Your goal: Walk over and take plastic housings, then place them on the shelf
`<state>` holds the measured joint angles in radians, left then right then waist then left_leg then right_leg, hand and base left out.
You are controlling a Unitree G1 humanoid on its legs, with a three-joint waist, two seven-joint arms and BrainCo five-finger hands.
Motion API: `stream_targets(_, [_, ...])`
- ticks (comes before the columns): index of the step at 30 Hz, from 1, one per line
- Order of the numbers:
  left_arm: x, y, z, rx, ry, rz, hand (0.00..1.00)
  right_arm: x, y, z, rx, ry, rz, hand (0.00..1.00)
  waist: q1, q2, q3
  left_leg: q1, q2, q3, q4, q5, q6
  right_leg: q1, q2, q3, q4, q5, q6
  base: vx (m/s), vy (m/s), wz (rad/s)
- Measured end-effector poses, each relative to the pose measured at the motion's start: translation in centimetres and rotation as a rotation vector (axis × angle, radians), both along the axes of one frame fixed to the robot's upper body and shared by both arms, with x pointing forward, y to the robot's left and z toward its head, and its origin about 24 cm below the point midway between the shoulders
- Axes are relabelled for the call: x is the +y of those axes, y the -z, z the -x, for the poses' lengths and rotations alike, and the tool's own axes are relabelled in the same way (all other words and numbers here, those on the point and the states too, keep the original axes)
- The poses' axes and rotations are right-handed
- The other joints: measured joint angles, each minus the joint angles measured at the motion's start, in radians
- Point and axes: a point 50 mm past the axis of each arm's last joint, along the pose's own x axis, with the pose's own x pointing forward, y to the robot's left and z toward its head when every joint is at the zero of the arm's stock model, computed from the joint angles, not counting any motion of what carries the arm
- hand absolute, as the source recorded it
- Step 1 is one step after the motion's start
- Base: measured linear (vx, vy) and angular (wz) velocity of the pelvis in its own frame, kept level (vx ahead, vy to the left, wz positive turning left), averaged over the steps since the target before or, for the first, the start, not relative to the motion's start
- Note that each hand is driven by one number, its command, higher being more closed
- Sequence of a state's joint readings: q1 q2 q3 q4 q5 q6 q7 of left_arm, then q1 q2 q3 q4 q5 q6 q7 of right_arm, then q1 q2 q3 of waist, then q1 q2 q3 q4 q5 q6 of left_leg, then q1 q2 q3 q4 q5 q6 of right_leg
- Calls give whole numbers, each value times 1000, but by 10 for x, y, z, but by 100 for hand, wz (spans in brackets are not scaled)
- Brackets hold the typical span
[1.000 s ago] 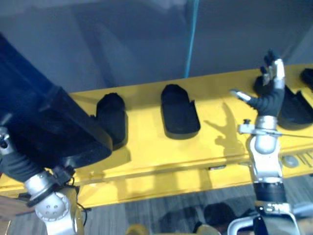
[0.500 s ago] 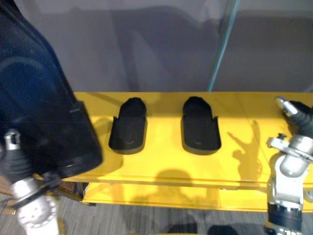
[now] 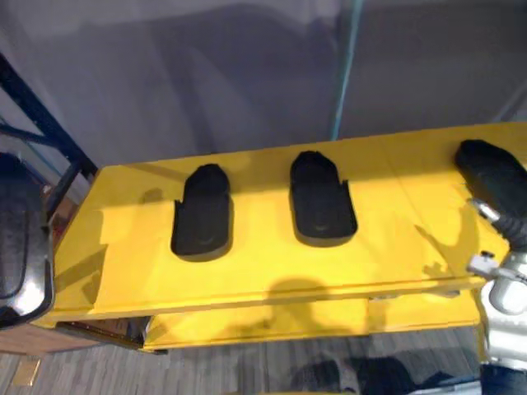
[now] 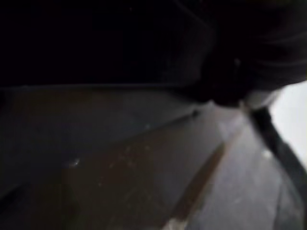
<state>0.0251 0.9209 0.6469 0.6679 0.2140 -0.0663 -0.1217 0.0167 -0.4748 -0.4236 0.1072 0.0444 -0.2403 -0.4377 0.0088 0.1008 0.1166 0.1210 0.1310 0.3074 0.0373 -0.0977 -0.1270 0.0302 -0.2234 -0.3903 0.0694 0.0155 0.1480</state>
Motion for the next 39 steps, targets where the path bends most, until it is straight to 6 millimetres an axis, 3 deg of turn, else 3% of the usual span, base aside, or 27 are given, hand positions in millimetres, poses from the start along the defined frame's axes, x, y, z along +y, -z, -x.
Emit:
stream_targets(8, [-14,16,-29,162,124,58,100,-53,43,44,151,370,-113,0,-36,5,18,-3,-4,37,0,2,3,-19,2,35,-5,13,-3,-21,2,-12])
stream_targets(10, [-16,18,-32,196,135,50,100,-58,51,49,178,408,-133,0,-50,1,31,-20,-4,39,4,1,3,-40,0,38,7,14,-4,-40,-4,-1])
stream_targets(15, [-11,19,-32,261,75,40,100,-70,65,66,206,506,-193,0,-51,-8,92,-21,-3,61,17,-5,11,-51,-2,55,21,14,-6,-49,2,-7])
stream_targets(18, [-3,10,-28,317,33,-1,100,-75,71,74,201,560,-238,0,-50,-22,109,-40,0,63,47,-15,18,-65,-5,61,32,13,-9,-21,2,-1])
stream_targets(21, [1,0,-30,303,-10,-21,100,-77,74,77,180,583,-287,0,-50,-36,134,-72,1,61,82,-19,24,-84,-13,60,49,11,-12,-37,2,5])
stream_targets(30, [2,-4,-32,235,-86,-71,100,-77,75,75,125,593,-325,0,-51,-52,191,-132,21,63,153,-50,27,-136,-14,68,96,2,-25,-56,-11,0])
stream_targets(31, [0,-1,-33,222,-100,-72,0,-78,74,77,117,600,-328,0,-52,-55,195,-150,24,62,168,-52,28,-148,-14,67,101,2,-25,-34,-25,1])
stream_targets(37, [-11,14,-41,138,-151,-79,0,-79,67,73,61,584,-344,0,-50,-59,235,-217,46,65,259,-92,29,-208,-12,95,140,0,-28,-30,-6,-6])
stream_targets(39, [-15,8,-48,81,-162,-104,0,-80,60,72,39,566,-332,0,-50,-59,269,-230,52,70,298,-111,35,-224,-14,109,155,0,-28,-49,23,-13])
